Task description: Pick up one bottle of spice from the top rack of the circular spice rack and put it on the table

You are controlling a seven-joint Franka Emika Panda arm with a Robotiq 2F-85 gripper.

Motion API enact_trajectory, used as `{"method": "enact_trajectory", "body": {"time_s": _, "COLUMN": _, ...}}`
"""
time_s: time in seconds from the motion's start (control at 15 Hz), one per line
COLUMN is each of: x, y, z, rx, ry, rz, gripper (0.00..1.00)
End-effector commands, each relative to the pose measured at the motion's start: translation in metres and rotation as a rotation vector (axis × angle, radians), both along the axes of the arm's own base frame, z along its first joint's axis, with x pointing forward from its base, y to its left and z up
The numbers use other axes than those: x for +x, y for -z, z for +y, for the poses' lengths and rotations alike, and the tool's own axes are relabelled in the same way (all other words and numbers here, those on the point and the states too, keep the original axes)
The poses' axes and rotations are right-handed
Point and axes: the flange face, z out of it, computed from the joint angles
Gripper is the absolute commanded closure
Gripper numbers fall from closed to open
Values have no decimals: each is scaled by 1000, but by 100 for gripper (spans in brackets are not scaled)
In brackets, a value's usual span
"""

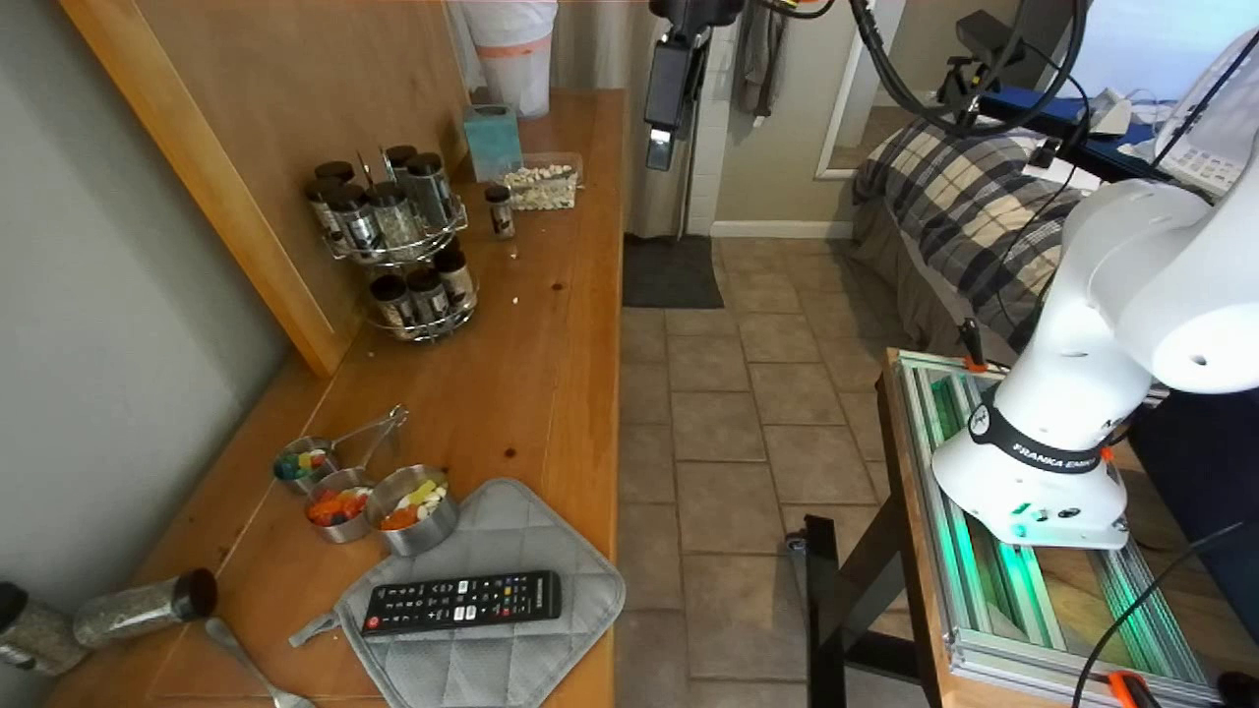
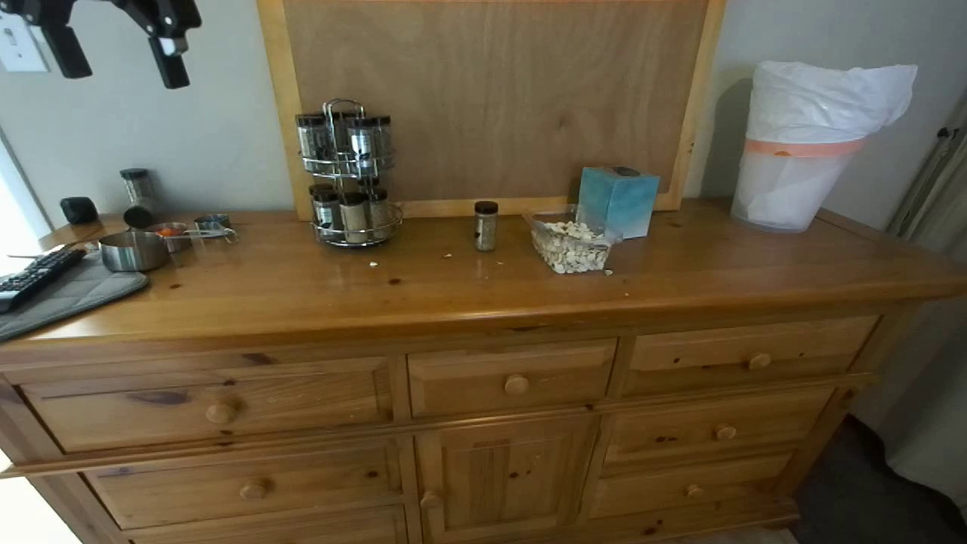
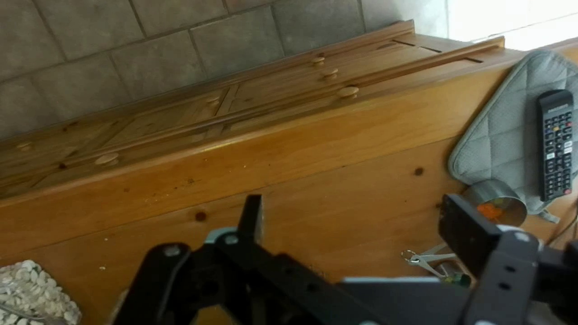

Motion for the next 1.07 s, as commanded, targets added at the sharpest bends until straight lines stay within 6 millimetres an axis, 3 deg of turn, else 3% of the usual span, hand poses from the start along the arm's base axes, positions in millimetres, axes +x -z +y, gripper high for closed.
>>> {"method": "enact_trajectory", "body": {"time_s": 0.0, "x": 38, "y": 12, "z": -1, "rx": -45, "ry": 37, "rz": -61, "gripper": 0}}
{"method": "enact_trajectory", "body": {"time_s": 0.47, "x": 111, "y": 29, "z": 7, "rx": -132, "ry": 161, "rz": -251, "gripper": 0}}
{"method": "enact_trajectory", "body": {"time_s": 1.0, "x": 151, "y": 38, "z": 27, "rx": -122, "ry": 233, "rz": -391, "gripper": 0}}
